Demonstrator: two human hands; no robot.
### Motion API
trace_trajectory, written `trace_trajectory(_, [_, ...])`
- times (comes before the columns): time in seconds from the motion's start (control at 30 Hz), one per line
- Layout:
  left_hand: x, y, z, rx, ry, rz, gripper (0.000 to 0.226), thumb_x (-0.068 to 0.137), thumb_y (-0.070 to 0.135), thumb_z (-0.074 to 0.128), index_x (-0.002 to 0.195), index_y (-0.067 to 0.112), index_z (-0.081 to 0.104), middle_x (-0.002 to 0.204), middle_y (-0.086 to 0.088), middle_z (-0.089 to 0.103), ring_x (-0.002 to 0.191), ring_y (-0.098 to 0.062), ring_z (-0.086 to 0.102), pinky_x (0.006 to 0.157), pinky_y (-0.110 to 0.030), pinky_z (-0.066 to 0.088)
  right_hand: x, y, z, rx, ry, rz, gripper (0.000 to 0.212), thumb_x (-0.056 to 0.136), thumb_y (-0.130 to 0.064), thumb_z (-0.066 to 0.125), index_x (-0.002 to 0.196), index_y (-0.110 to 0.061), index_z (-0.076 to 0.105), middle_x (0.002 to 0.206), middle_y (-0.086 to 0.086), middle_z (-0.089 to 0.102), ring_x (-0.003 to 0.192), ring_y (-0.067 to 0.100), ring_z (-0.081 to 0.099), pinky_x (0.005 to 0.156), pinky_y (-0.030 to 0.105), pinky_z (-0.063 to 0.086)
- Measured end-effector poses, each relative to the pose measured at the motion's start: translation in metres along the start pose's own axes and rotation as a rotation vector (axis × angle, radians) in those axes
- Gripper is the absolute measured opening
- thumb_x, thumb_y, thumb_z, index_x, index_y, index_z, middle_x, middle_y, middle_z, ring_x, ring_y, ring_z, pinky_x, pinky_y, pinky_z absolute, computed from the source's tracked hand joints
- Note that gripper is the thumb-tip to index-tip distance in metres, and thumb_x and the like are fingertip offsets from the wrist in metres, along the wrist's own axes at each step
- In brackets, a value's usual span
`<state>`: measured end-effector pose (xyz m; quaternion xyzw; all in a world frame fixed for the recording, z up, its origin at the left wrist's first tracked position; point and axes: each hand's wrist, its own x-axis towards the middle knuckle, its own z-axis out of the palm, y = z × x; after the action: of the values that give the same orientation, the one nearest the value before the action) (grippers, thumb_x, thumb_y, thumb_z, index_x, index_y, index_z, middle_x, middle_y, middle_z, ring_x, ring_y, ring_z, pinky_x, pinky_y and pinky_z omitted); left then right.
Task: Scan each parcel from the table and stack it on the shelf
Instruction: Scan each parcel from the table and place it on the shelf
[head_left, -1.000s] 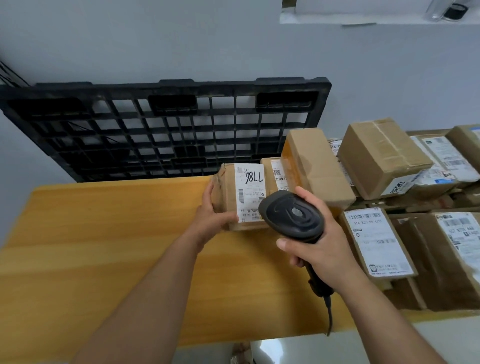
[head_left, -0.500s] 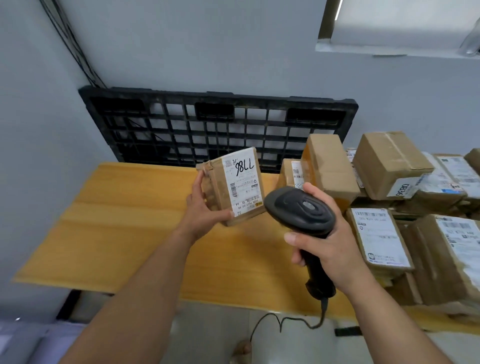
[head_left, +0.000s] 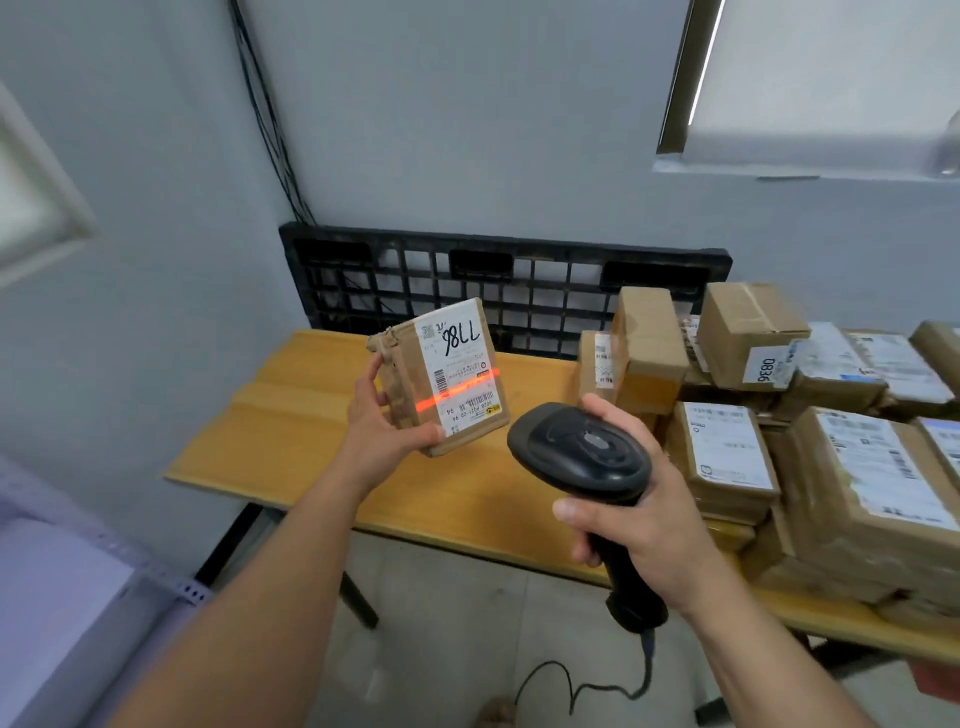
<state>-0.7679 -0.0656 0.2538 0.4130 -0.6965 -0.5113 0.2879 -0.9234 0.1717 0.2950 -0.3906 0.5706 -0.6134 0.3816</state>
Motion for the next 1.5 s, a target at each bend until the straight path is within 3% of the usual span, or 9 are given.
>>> trace_trajectory(0.4, [-0.125, 0.009, -0.039, 0.015, 0.179, -0.028, 0.125, 0.034, 0.041, 0.085, 0.139, 0.050, 0.018, 0.141, -0.010, 0.038, 0.123, -0.029, 0.050, 0.097, -0.053, 0.049, -0.083, -0.003, 0.029, 0.020, -0.105, 0.001, 0.091, 0.063, -0.009, 0.087, 0.136, -0.040, 0.044, 0.099, 0.006, 0.073, 0.047, 0.031, 0.058, 0.047, 0.040, 0.049])
trace_trajectory(0.6, [-0.179, 0.013, -0.070, 0.039, 0.276, -0.039, 0.127, 0.035, 0.045, 0.081, 0.143, 0.045, 0.015, 0.145, -0.011, 0.035, 0.122, -0.028, 0.050, 0.098, -0.050, 0.049, -0.099, -0.007, 0.055, 0.034, -0.199, -0.005, 0.092, 0.062, -0.005, 0.084, 0.137, -0.039, 0.043, 0.103, 0.002, 0.071, 0.048, 0.032, 0.057, 0.045, 0.037, 0.049])
trace_trajectory(0.77, [-0.212, 0.012, -0.096, 0.014, 0.347, -0.047, 0.119, 0.044, 0.036, 0.087, 0.136, 0.056, 0.014, 0.146, -0.008, 0.034, 0.124, -0.025, 0.049, 0.100, -0.051, 0.047, -0.109, -0.008, 0.079, 0.028, -0.277, -0.019, 0.091, 0.067, 0.001, 0.081, 0.137, -0.042, 0.042, 0.102, 0.002, 0.072, 0.049, 0.031, 0.059, 0.045, 0.036, 0.050])
trace_trajectory(0.87, [-0.233, 0.006, -0.112, -0.020, 0.389, -0.033, 0.111, 0.061, 0.016, 0.088, 0.139, 0.049, 0.015, 0.144, -0.007, 0.036, 0.123, -0.023, 0.049, 0.091, -0.037, 0.050, -0.117, -0.009, 0.097, 0.034, -0.308, -0.043, 0.091, 0.061, -0.008, 0.082, 0.135, -0.045, 0.043, 0.102, 0.005, 0.071, 0.049, 0.031, 0.058, 0.045, 0.037, 0.050])
trace_trajectory(0.93, [-0.252, 0.004, -0.121, -0.030, 0.426, -0.024, 0.110, 0.058, 0.021, 0.086, 0.142, 0.042, 0.017, 0.138, -0.005, 0.041, 0.120, -0.021, 0.050, 0.082, -0.028, 0.050, -0.125, -0.011, 0.112, 0.022, -0.334, -0.062, 0.091, 0.059, -0.011, 0.082, 0.134, -0.045, 0.043, 0.102, 0.002, 0.071, 0.049, 0.031, 0.058, 0.047, 0.039, 0.050])
trace_trajectory(1.07, [-0.302, -0.003, -0.149, -0.016, 0.530, -0.025, 0.096, 0.069, 0.015, 0.085, 0.141, 0.031, 0.023, 0.133, -0.003, 0.046, 0.118, -0.021, 0.053, 0.092, -0.036, 0.050, -0.146, -0.014, 0.150, 0.008, -0.384, -0.096, 0.091, 0.061, -0.008, 0.083, 0.133, -0.048, 0.044, 0.103, -0.002, 0.071, 0.050, 0.030, 0.059, 0.048, 0.040, 0.051])
trace_trajectory(1.2, [-0.364, -0.012, -0.185, -0.014, 0.632, -0.017, 0.087, 0.067, 0.022, 0.084, 0.134, 0.033, 0.029, 0.131, 0.002, 0.049, 0.113, -0.015, 0.054, 0.080, -0.021, 0.047, -0.175, -0.014, 0.196, 0.011, -0.430, -0.144, 0.090, 0.064, 0.001, 0.083, 0.125, -0.057, 0.049, 0.104, 0.005, 0.069, 0.049, 0.030, 0.059, 0.047, 0.035, 0.051])
trace_trajectory(1.33, [-0.433, -0.023, -0.222, -0.003, 0.712, -0.027, 0.076, 0.077, 0.010, 0.077, 0.133, 0.035, 0.031, 0.126, 0.005, 0.050, 0.106, -0.003, 0.054, 0.071, -0.012, 0.043, -0.217, -0.020, 0.246, 0.013, -0.500, -0.156, 0.091, 0.069, 0.012, 0.078, 0.128, -0.051, 0.048, 0.096, 0.011, 0.068, 0.049, 0.029, 0.058, 0.046, 0.033, 0.049])
trace_trajectory(1.5, [-0.512, -0.030, -0.272, 0.022, 0.819, -0.031, 0.075, 0.078, 0.010, 0.077, 0.130, 0.038, 0.030, 0.126, 0.007, 0.048, 0.111, -0.009, 0.053, 0.068, -0.008, 0.040, -0.265, -0.027, 0.307, 0.029, -0.590, -0.181, 0.092, 0.070, 0.015, 0.076, 0.126, -0.053, 0.050, 0.100, 0.015, 0.067, 0.049, 0.029, 0.059, 0.047, 0.036, 0.050])
